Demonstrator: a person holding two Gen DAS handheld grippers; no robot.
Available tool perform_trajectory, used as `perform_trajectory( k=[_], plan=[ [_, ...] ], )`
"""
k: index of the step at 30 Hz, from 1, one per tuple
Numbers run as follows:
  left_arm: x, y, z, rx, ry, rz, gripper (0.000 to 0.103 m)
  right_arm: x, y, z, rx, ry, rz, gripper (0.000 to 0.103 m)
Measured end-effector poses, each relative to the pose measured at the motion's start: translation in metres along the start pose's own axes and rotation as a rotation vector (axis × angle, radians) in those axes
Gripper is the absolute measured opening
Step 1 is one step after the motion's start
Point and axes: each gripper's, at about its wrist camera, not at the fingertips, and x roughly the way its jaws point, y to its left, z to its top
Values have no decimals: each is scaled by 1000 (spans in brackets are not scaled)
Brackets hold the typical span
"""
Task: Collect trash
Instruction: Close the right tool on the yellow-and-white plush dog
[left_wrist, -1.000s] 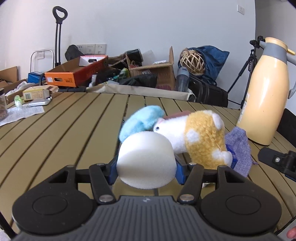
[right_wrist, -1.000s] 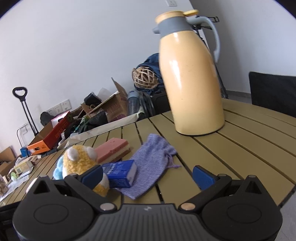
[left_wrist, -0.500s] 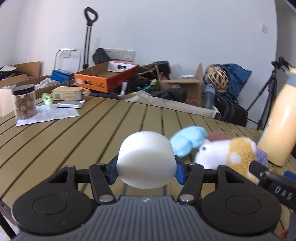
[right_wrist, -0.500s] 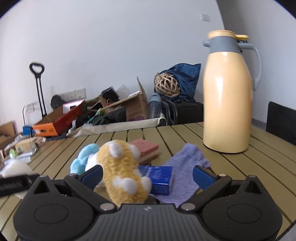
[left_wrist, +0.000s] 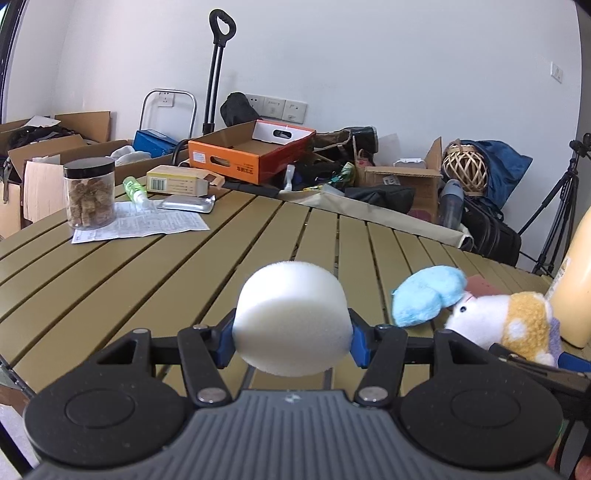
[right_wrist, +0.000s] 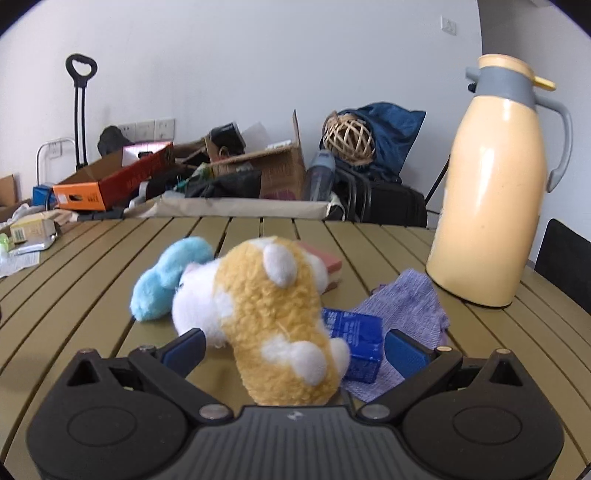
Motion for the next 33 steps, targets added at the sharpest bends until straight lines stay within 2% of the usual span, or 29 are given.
perform_trajectory(
  k=[9,15,18,23,25,33],
  plan=[
    [2,4,-3,6,7,22,59,14,15,7,-82,27,-75,103],
    [3,3,-5,11,12,16,59,18,21,6,-122,27,-52,101],
    [2,1,-6,18,12,14,59,18,24,5,-142,25,-39,92],
    [1,-3,-8,37,6,9,59,17,21,4,-127,17,-34,61],
    [0,-4,-9,48,1,9,59,17,17,4,-99,14,-33,54],
    [-3,-4,-9,49,-5,-4,59,8,-1,2,11,-31,9,50]
  ],
)
